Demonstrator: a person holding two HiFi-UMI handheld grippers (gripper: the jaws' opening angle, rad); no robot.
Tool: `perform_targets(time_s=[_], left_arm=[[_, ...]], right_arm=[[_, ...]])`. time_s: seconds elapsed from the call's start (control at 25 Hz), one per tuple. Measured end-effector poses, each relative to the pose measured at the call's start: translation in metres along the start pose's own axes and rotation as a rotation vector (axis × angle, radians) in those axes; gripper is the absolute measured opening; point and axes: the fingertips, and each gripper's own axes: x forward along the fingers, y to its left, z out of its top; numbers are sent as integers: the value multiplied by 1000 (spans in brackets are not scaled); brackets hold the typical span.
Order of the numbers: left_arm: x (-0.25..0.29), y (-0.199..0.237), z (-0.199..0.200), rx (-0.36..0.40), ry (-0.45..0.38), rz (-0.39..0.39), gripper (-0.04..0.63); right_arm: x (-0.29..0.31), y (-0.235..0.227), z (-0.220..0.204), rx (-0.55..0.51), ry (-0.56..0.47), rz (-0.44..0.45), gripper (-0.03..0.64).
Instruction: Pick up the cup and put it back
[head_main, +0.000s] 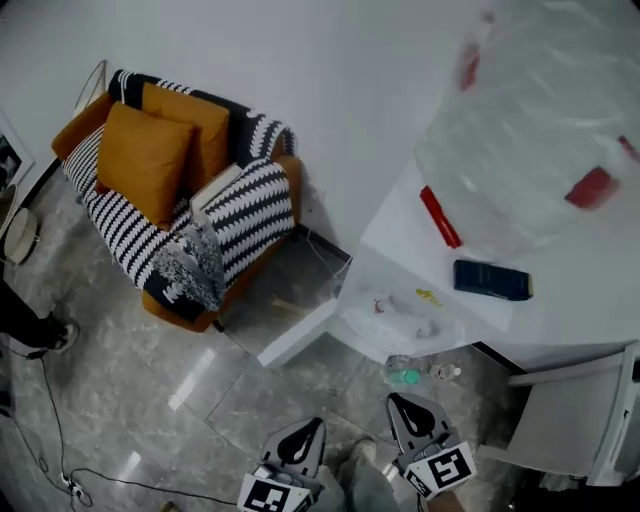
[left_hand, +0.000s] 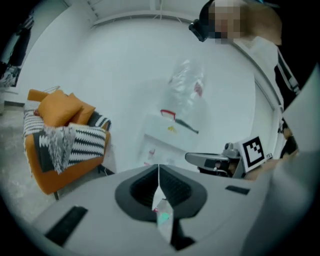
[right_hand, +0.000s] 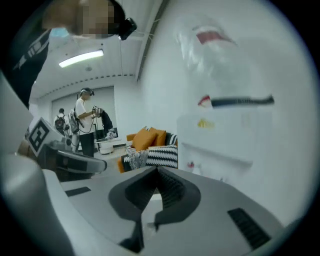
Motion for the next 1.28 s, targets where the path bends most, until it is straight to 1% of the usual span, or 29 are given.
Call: perform_targets(time_s=[0.04, 0.12, 0.2, 0.24, 0.32, 0.36, 0.4, 0.48, 0.56, 0.64, 0.72, 0.8, 0.88, 0.96, 1.12, 1.28], left_arm=[[-11, -13, 34, 13, -1, -2, 12], [-32, -36, 100, 35, -18, -2, 12], [-46, -49, 158, 39, -67, 11, 12], [-51, -51, 181, 27, -104, 25, 12], [-64, -58, 209, -32, -161, 62, 12], [-71, -63, 218, -54, -174, 77, 12], [-78, -68, 225, -56, -179, 81, 12], [-88, -76, 240, -6, -176, 66, 12], [-95, -81, 259, 57, -191, 50, 12], [-104, -87, 278, 93, -231, 41, 12], [-113, -92, 291, 136, -261, 33, 12], [-120, -92, 296, 178, -271, 39, 12], [-122, -94, 297, 188, -268, 37, 12], [-120, -98, 300, 184, -265, 17, 12], [-114, -100, 318, 184, -307, -11, 12], [-112, -101, 322, 199, -313, -13, 12]], right_arm=[[-13, 3, 36, -30, -10, -25, 11], [-37, 8, 103, -35, -44, -64, 11], [-47, 11, 162, 11, -116, -108, 9], [-48, 9, 190, 38, -170, -139, 9], [-52, 8, 239, 66, -262, -185, 11], [-57, 13, 259, 52, -291, -187, 9], [-63, 20, 278, 26, -315, -177, 9], [-77, 36, 306, 1, -361, -141, 9], [-92, 49, 322, 10, -396, -118, 9], [-103, 60, 331, -17, -404, -114, 9], [-107, 71, 335, -60, -389, -126, 9], [-107, 75, 337, -58, -379, -149, 9], [-106, 79, 342, -57, -376, -155, 9], [-106, 83, 348, -74, -378, -153, 9], [-106, 83, 359, -97, -385, -162, 9], [-107, 81, 359, -94, -388, -185, 9]])
